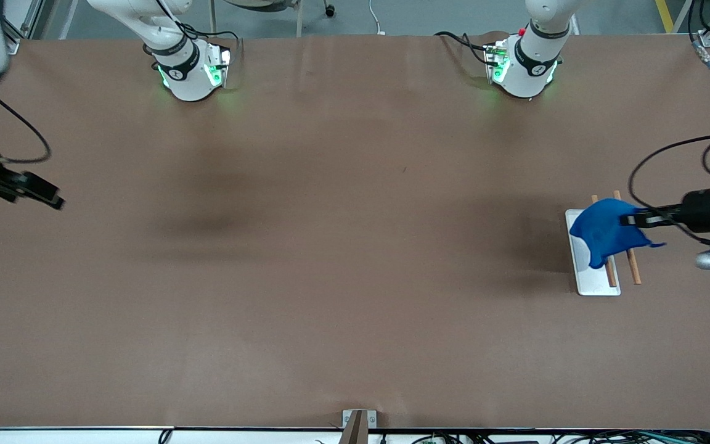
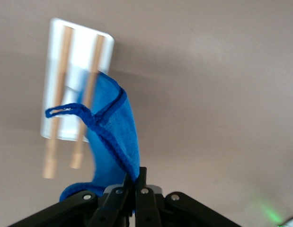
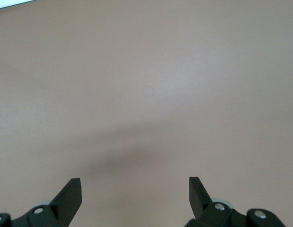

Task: Right arm passes towel to left arm to hang
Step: 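Carry the towel with the left gripper over the wooden dowels, then lower the towel onto the dowels and open the left gripper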

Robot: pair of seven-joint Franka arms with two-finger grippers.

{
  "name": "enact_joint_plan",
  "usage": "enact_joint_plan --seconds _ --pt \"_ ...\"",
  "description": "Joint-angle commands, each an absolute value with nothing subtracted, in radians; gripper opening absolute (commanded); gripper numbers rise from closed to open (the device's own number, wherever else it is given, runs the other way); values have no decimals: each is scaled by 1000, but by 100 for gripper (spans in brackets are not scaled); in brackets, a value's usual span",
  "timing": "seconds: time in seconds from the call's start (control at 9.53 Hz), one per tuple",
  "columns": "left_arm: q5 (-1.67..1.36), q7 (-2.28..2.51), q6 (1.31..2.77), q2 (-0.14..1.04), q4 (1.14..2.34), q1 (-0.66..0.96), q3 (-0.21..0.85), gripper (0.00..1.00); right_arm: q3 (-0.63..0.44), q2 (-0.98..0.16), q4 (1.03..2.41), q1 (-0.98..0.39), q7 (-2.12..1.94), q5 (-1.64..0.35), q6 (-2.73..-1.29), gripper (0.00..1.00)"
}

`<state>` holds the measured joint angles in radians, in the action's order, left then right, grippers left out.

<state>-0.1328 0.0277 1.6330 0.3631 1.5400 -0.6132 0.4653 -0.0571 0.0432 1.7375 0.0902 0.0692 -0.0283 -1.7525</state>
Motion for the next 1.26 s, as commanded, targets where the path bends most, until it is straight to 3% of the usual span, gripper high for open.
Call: enact_joint_plan --seconds 0.0,0.31,1.15 --pt "-42 -62 1637 423 1505 -644 469 0 -74 58 1581 106 66 -12 -1607 100" --pt "2 -214 1638 465 1503 -686 469 0 -69 52 1502 104 57 -6 -1565 100" --pt "60 -382 1649 575 1466 -764 440 1 -67 35 1500 80 31 12 -1509 100"
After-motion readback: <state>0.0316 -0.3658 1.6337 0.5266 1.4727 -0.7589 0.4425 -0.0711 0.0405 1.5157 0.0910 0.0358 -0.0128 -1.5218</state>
